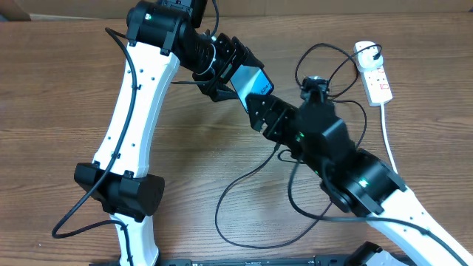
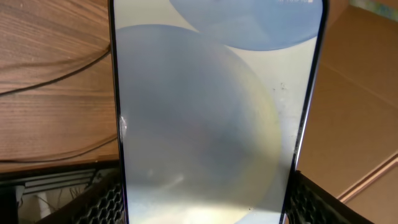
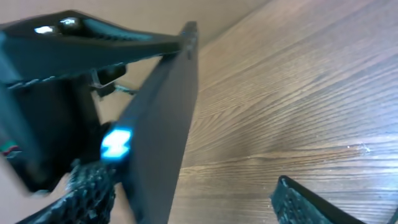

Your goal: Plug charger to phone and switch on socket

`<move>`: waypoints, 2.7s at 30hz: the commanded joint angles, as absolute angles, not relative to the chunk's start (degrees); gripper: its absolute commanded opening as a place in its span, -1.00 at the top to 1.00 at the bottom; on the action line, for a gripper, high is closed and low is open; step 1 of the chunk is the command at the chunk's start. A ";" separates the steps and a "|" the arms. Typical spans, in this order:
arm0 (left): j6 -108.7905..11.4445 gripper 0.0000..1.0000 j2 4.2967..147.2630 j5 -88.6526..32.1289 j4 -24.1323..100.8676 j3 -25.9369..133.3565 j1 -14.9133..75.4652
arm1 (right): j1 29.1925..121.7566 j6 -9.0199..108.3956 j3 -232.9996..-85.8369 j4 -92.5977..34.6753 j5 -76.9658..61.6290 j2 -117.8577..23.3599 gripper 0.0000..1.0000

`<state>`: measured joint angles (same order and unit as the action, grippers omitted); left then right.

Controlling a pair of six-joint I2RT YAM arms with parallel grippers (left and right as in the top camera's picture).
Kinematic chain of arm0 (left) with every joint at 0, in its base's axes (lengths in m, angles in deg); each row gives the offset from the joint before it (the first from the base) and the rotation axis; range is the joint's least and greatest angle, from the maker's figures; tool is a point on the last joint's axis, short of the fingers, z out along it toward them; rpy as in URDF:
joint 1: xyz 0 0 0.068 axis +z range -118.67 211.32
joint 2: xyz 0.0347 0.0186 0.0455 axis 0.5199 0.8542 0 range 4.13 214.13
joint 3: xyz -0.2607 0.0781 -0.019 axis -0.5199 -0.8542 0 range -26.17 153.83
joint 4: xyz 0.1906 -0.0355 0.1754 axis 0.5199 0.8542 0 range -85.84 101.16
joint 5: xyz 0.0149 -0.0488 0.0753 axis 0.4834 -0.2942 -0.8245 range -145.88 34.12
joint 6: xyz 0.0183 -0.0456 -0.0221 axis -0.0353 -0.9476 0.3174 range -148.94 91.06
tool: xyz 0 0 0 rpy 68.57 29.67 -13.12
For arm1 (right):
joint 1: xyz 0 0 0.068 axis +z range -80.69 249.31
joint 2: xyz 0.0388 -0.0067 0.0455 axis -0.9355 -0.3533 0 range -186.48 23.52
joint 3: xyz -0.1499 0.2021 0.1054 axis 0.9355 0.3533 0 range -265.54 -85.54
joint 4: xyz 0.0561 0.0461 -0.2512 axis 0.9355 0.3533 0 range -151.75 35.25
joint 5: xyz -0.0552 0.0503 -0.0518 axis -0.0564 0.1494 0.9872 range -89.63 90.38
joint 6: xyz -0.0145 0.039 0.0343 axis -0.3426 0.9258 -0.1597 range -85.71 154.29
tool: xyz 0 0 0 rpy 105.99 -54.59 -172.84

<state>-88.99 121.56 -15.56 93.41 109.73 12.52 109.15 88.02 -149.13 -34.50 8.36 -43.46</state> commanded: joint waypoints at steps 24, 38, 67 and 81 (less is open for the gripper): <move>-88.75 -0.36 120.38 -23.32 93.00 110.49 9.00 | 109.47 86.63 -150.40 -38.72 12.01 -46.67 -0.11; -87.63 -0.36 120.38 -25.40 92.61 110.47 8.63 | 109.47 86.84 -150.40 -38.11 9.48 -47.52 0.14; -86.80 -0.36 120.38 -28.85 93.06 110.47 7.71 | 109.41 86.60 -151.32 -38.17 8.84 -48.16 0.21; -86.76 -0.36 120.38 -28.83 94.18 110.47 7.71 | 109.30 86.54 -151.32 -39.51 9.37 -48.18 0.23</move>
<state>-88.33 121.56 -28.76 94.22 109.73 8.04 109.15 86.76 -149.29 -39.42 8.69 -49.60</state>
